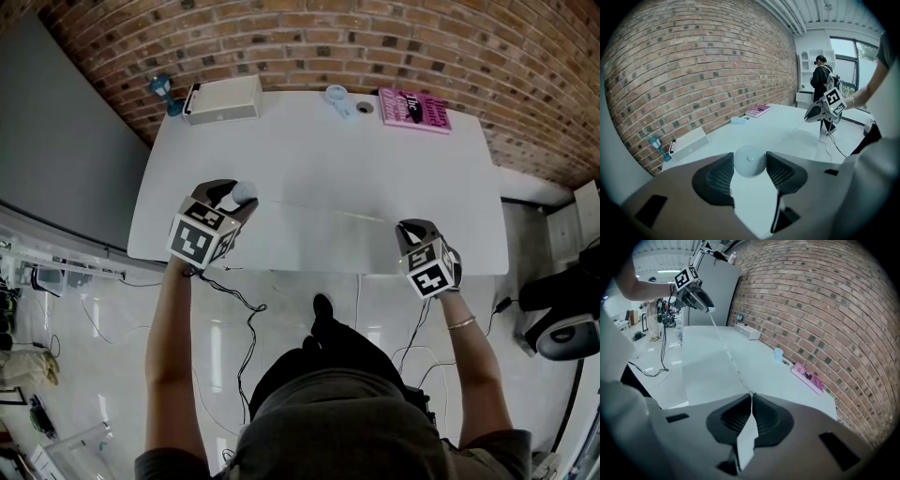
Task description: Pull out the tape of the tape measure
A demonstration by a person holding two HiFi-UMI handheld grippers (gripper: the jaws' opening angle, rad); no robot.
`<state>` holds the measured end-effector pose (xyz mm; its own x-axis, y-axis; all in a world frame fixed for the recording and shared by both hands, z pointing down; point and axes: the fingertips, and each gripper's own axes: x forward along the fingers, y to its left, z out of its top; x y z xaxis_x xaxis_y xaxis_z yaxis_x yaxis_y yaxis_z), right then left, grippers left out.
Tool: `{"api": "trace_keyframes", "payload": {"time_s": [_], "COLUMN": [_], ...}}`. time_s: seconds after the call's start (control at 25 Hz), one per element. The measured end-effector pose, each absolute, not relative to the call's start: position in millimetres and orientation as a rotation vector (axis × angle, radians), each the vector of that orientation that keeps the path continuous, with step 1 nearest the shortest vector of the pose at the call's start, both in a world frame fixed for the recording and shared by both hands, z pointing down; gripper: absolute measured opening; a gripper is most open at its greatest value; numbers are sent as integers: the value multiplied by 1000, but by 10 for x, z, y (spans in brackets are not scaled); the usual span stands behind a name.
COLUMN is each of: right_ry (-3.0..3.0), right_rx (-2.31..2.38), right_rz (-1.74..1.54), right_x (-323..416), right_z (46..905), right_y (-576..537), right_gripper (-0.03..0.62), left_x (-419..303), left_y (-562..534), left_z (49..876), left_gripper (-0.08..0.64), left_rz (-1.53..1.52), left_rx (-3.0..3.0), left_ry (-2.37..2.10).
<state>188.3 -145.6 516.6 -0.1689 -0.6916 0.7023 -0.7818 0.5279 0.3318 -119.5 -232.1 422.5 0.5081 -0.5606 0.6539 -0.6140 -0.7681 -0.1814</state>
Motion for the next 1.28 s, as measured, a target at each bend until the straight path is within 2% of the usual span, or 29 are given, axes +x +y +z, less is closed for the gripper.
{"api": "trace_keyframes", "payload": {"time_s": [0.16,1.28], "right_ry": [-1899,-1901], "right_rx": [1251,1206], "right_rz": [206,128], "right_x": [2040,2195], "right_z": [5222,5152], "right_y": [-1442,-1695], "right_gripper": [14,18], "left_x": [-1219,-994], "left_y": [-2363,-2642], "left_z": [4257,4527], "left_gripper": [229,229], "left_rz": [1101,1096], "left_rx": [2651,2629], "left_ry": [-1043,-986]}}
